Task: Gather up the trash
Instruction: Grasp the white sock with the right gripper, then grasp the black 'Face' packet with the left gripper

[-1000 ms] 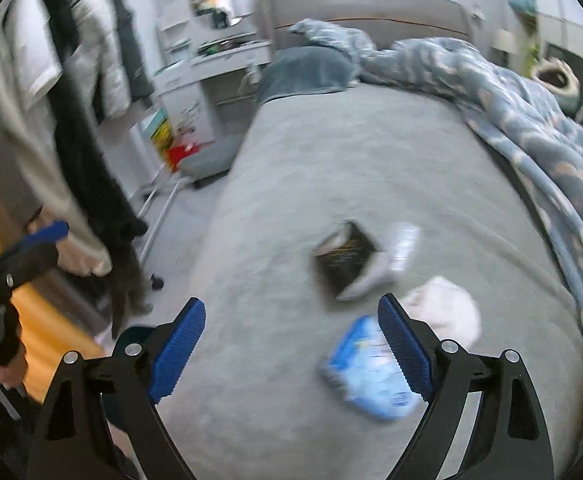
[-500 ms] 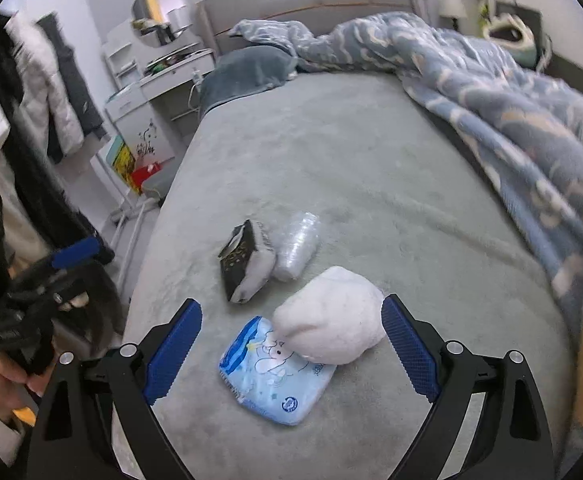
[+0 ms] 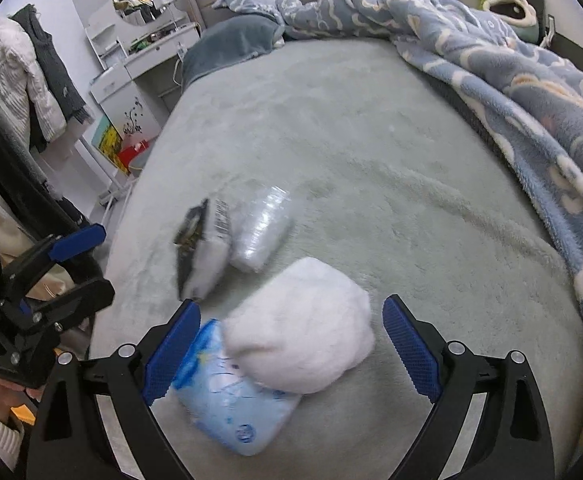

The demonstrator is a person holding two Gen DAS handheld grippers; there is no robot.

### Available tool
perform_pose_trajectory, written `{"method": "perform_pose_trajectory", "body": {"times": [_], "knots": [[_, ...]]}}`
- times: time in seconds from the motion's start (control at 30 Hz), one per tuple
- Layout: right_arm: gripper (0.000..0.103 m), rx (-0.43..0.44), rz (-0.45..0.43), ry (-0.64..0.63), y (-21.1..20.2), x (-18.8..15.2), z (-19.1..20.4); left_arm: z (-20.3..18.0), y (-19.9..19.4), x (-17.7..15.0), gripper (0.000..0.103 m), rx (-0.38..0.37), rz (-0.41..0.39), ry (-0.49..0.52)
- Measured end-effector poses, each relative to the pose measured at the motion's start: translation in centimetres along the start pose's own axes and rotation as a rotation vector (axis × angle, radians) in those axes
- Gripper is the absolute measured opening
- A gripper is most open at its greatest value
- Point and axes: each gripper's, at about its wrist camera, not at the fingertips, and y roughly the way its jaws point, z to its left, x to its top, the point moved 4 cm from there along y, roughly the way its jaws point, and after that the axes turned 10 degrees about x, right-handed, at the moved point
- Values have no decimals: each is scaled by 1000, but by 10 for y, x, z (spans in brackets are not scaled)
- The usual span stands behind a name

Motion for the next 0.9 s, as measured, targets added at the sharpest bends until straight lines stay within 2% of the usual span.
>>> {"method": "perform_pose_trajectory", "body": {"times": [0.27,0.33,0.37,0.43,0.5,0.67,0.77,0.9], "knots": [[92,47,28,-26,6,1,1,-16,20,5,97,-19,13,33],[70,25,41,-55,8,0,1,-22,24,6,97,-26,15,48],[70,21,38,-66,7,0,0,-24,26,6,97,-23,14,54],[61,46,28,-66,5,2,-2,-25,31,7,97,-20,19,53],[58,60,6,-63,-3,7,-5,-25,36,8,97,-21,27,45],[57,80,-40,-40,-21,16,-16,-26,50,9,97,4,43,56],[56,94,-34,-32,-21,17,-22,-22,59,8,97,15,54,49],[56,114,-26,-10,-19,17,-28,-17,70,10,97,-6,79,14]]}}
